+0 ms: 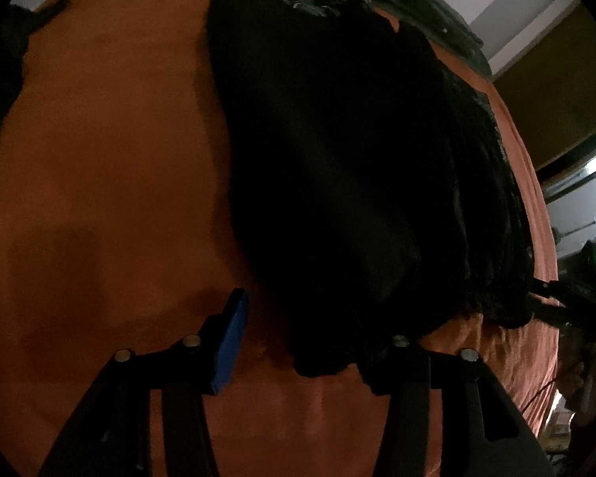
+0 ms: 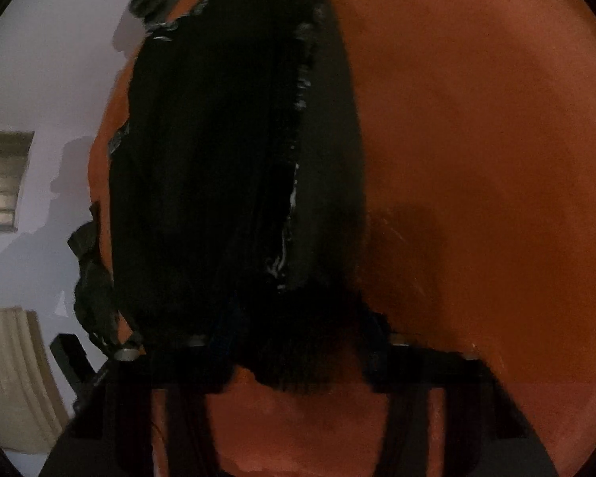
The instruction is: Fold clothes
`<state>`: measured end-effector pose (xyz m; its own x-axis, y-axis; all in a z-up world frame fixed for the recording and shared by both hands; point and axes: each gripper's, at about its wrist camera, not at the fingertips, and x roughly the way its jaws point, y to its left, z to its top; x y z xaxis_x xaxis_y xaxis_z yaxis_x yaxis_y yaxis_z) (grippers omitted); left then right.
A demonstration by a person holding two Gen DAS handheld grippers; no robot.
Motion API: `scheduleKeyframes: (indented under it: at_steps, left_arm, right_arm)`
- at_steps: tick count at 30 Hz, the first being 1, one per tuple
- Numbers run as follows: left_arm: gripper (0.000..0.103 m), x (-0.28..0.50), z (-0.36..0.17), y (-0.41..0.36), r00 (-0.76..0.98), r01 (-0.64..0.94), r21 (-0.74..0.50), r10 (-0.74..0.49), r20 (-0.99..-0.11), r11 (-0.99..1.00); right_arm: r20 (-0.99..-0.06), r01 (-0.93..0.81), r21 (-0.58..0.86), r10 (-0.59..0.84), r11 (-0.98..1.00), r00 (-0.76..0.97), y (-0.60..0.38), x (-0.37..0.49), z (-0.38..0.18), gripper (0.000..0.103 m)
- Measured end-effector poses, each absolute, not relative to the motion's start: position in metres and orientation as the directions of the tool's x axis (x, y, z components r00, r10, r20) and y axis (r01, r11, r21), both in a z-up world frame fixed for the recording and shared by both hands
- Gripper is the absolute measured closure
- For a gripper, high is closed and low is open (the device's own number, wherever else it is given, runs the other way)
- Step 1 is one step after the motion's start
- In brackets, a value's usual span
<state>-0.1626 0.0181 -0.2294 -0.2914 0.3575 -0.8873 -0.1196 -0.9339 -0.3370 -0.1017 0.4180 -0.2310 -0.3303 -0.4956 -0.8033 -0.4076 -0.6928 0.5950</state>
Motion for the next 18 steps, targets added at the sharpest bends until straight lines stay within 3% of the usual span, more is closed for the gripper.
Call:
scheduleKeyframes:
  at_steps: [1, 10, 13, 18]
  left_arm:
    - [0.086, -0.162, -0.228, 0.018, -0.292, -0.134, -0.352, 0.377, -0.879, -0.926]
    - [0.089, -0.137, -0.171, 0.015, -0.401, -0.216, -0.362, 0.42, -0.814, -0.907]
    - [0.089, -0.134, -0.18, 0.016, -0.394, -0.223, -0.318, 0.384, -0.835, -0.921]
    - [0.085, -0.117, -0.203, 0.023, -0.378, -0.266, -0.194, 0.288, -0.88, -0.944]
  right_arm:
    - [-0.804, -0.393, 0.594, -0.494, -0.702, -0.332, 0.416, -0.104, -0.229, 0.091]
    - [-0.731, -0.315, 0.661, -0.49, -0.681, -0.475, 0.423, -0.074, -0.173, 0.093]
    - [-0.736, -0.297, 0.655, -0.496, -0.695, -0.461, 0.433, -0.067, -0.173, 0.093]
    - [-0.822, -0.246, 0.53, -0.42, -0.812, -0.385, 0.419, -0.073, -0.195, 0.092]
